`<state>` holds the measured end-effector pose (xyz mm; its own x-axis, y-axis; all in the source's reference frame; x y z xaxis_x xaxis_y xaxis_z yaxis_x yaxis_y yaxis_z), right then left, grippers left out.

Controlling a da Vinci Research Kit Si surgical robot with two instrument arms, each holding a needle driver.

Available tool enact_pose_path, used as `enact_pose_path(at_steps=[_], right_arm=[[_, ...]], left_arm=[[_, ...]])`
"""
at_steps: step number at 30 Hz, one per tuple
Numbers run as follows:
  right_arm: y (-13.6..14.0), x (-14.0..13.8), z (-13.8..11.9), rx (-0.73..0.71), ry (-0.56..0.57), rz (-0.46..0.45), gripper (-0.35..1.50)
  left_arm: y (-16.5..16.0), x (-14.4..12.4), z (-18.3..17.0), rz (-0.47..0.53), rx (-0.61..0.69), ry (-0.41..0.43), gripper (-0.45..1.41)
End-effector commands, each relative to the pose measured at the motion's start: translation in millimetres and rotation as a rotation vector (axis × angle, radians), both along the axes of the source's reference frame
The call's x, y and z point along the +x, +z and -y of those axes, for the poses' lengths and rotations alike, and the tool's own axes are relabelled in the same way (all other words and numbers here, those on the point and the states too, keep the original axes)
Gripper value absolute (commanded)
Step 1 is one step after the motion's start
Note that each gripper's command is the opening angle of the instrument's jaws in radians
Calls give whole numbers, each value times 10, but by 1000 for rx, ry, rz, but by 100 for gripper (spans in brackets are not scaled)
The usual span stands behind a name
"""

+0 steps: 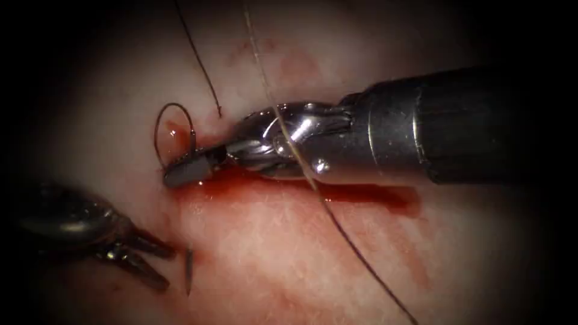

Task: Wound Closure

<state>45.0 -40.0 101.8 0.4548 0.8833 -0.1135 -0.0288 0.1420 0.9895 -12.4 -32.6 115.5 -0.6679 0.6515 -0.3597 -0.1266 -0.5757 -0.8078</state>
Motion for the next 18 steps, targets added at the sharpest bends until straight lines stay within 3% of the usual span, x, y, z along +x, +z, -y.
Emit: enact_pose_path(at_steps=[1, 9, 11, 13, 15, 18], right_arm=[[2, 7, 0, 6, 1, 3, -35], [4, 7, -10, 8, 75, 62, -35], [8, 3, -17, 2, 105, 77, 9], [14, -1, -23, -67, 140, 73, 39], [21, -8, -29, -196, 157, 45, 61], [27, -20, -37, -367, 133, 23, 74]], left_arm=[[5, -5, 4, 1, 2, 1, 44], [5, -5, 4, 1, 2, 1, 44], [5, -5, 4, 1, 2, 1, 44], [4, -5, 4, 6, -10, 2, 44], [4, -5, 3, 27, -52, 12, 44], [2, -4, 0, 80, -138, 43, 46]])
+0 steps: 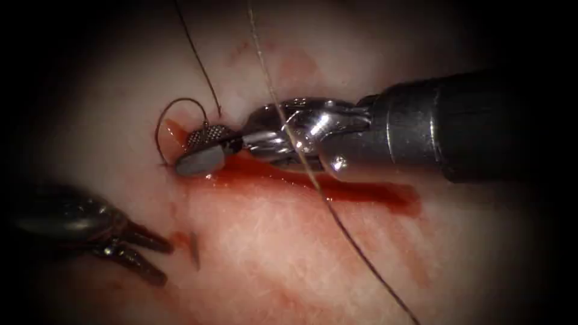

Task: Wound Closure

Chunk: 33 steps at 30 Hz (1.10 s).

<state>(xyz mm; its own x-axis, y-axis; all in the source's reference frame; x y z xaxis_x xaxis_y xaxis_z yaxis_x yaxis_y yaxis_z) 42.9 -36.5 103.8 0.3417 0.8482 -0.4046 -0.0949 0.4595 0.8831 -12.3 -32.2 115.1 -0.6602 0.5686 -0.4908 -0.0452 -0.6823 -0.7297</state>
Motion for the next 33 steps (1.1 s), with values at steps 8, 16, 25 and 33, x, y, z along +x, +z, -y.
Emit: enact_pose_path(at_steps=[8, 16, 25, 33], right_arm=[[-13, -42, -30, -160, -3, -24, 91], [-25, -72, -35, -213, 15, -15, 88], [-14, -67, -25, -220, 11, -14, 81], [-6, -59, -14, -237, 12, -10, 78]], left_arm=[[8, -5, 0, 142, -150, 8, 54], [13, -2, -4, 196, -242, -21, 59], [13, -9, -1, 248, -283, -94, 61], [11, -20, -9, 277, -343, -186, 57]])
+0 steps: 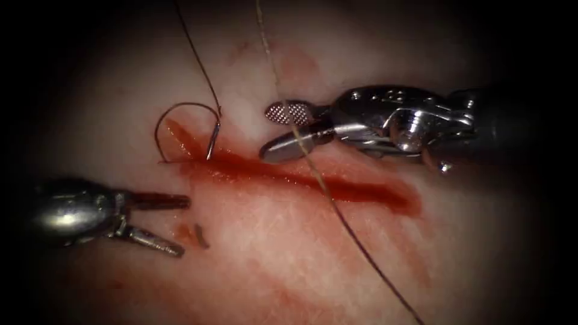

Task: Wound Closure

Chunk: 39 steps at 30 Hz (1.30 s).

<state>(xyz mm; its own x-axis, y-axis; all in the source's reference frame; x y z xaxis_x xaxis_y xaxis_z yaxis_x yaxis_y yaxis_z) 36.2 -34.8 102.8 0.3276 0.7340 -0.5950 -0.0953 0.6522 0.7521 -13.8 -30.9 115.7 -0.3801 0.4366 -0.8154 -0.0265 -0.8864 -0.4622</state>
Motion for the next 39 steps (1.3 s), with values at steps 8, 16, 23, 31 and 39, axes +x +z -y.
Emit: enact_pose_path(at_steps=[8, 16, 23, 31, 39], right_arm=[[7, 9, 2, -2, 1, 0, 78], [8, 7, 0, -2, 2, 0, 76], [9, 9, 0, -3, 2, 1, 74], [9, 10, 1, -3, 3, 1, 74], [9, 11, 1, -3, 3, 2, 74]], left_arm=[[16, -35, 31, 25, 3, 31, 57], [23, -36, 34, 30, 12, 42, 51], [21, -20, 18, -30, 79, -54, 27], [21, -28, 27, -106, 72, -38, 27], [22, -29, 26, -128, 71, -23, 19]])
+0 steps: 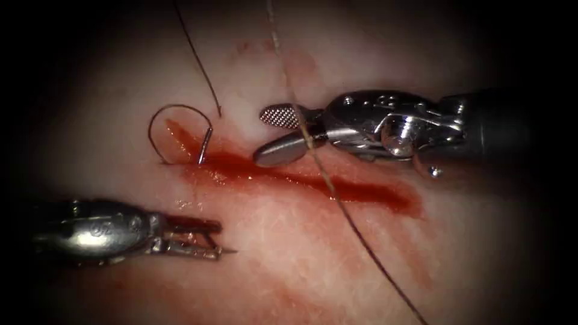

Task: Wound Closure

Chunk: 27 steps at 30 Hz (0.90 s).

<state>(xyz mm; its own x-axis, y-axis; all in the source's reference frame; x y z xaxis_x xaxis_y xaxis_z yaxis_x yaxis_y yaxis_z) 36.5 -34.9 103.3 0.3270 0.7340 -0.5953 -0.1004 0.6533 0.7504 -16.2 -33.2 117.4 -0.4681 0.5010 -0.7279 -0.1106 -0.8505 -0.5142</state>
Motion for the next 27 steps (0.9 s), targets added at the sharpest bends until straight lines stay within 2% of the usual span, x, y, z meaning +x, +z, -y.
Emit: enact_pose_path(at_steps=[1, 6, 8, 10, 11, 17, 21, 22, 27], right_arm=[[3, 8, 0, -1, 0, -2, 74], [2, 8, 1, -1, 0, -2, 74], [2, 8, 1, -1, 0, -2, 71], [2, 8, 1, -1, 0, -2, 69], [2, 8, 1, -1, 0, -2, 69], [2, 8, 1, 5, 1, -1, 54], [1, 8, 2, 11, 2, 0, 44], [1, 8, 2, 10, 0, 3, 44], [1, 8, 3, 16, 2, 4, 39]], left_arm=[[4, -5, 3, -4, 2, 4, 19], [5, -4, 2, -15, 3, 15, 7], [5, -4, 3, -23, 0, 14, -6], [4, -2, 4, -42, 2, 18, -42], [3, -1, 5, -51, 2, 25, -45], [-13, 2, 10, -50, 71, 26, -45], [-28, 1, 9, 23, 139, 2, -45], [-37, 1, 9, 62, 188, -9, -45], [-54, 4, 11, 137, 257, -16, -45]])
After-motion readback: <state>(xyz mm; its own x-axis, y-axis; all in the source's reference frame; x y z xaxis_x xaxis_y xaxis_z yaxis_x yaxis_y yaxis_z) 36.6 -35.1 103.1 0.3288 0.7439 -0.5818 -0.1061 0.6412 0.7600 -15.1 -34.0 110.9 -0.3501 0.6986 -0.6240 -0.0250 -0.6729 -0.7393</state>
